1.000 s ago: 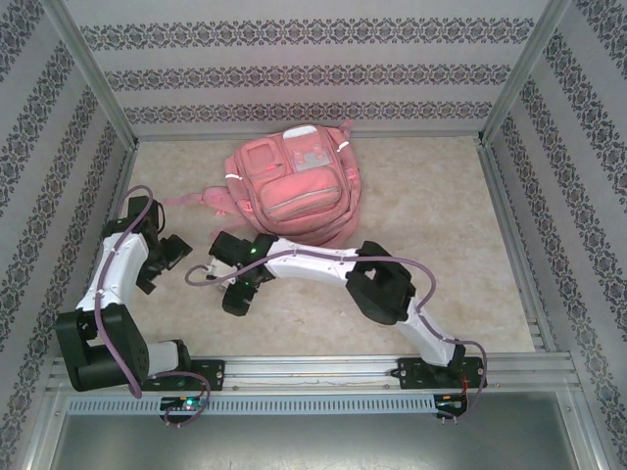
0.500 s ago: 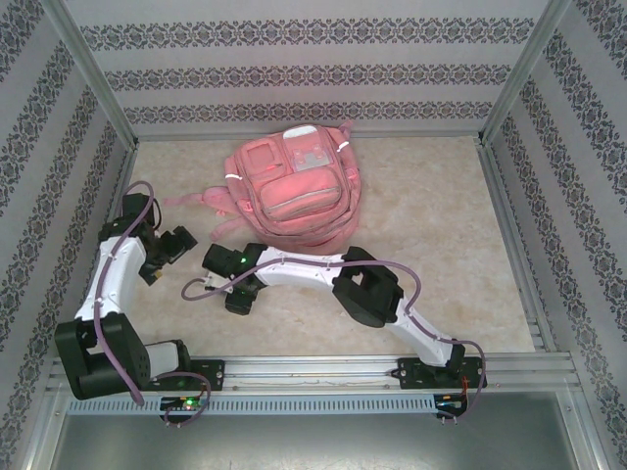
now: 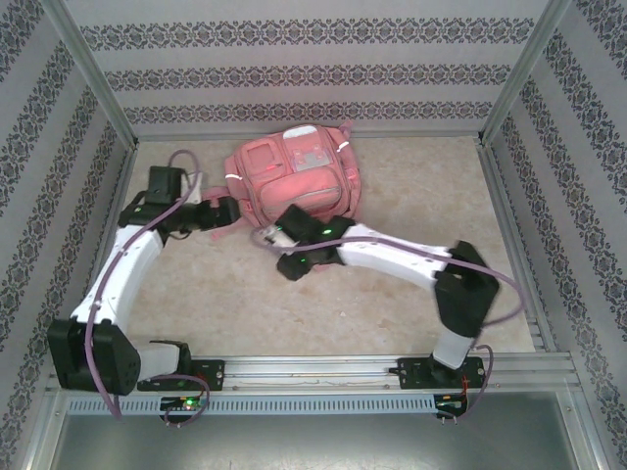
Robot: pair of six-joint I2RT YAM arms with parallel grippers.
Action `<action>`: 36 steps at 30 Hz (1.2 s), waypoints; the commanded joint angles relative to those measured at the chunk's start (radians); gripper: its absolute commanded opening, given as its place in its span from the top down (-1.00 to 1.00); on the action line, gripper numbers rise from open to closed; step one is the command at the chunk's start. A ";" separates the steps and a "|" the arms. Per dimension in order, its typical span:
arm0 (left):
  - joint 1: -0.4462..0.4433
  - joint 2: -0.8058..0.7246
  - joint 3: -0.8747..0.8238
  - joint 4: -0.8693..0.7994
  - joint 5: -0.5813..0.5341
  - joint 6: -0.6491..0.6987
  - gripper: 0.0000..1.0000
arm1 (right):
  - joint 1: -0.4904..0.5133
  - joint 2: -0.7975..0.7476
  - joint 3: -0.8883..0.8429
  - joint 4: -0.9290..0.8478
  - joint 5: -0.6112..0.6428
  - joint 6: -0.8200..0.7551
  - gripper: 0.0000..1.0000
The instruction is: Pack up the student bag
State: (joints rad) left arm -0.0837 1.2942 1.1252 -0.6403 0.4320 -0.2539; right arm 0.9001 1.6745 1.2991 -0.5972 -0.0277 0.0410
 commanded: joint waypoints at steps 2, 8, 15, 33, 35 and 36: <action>-0.169 0.125 0.102 0.061 0.000 0.253 -0.99 | -0.167 -0.203 -0.181 0.012 -0.008 0.097 0.06; -0.395 0.321 0.167 0.111 -0.163 0.663 -0.99 | -0.477 -0.382 -0.307 -0.043 -0.055 0.142 0.07; -0.435 0.592 0.391 0.091 -0.481 0.616 -0.92 | -0.627 -0.452 -0.353 -0.029 -0.152 0.196 0.06; -0.443 0.779 0.643 -0.077 -0.495 0.571 1.00 | -0.623 -0.429 -0.382 0.069 -0.301 0.355 0.05; -0.453 0.765 0.687 -0.119 -0.443 0.560 1.00 | -0.604 -0.403 -0.370 0.106 -0.373 0.432 0.07; -0.461 0.761 0.726 -0.148 -0.426 0.549 1.00 | -0.590 -0.389 -0.367 0.141 -0.420 0.485 0.07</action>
State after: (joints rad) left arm -0.5289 2.0769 1.7607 -0.7033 -0.0536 0.3256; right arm 0.2806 1.2507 0.9073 -0.5400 -0.3115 0.3939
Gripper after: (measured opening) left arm 0.052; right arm 0.470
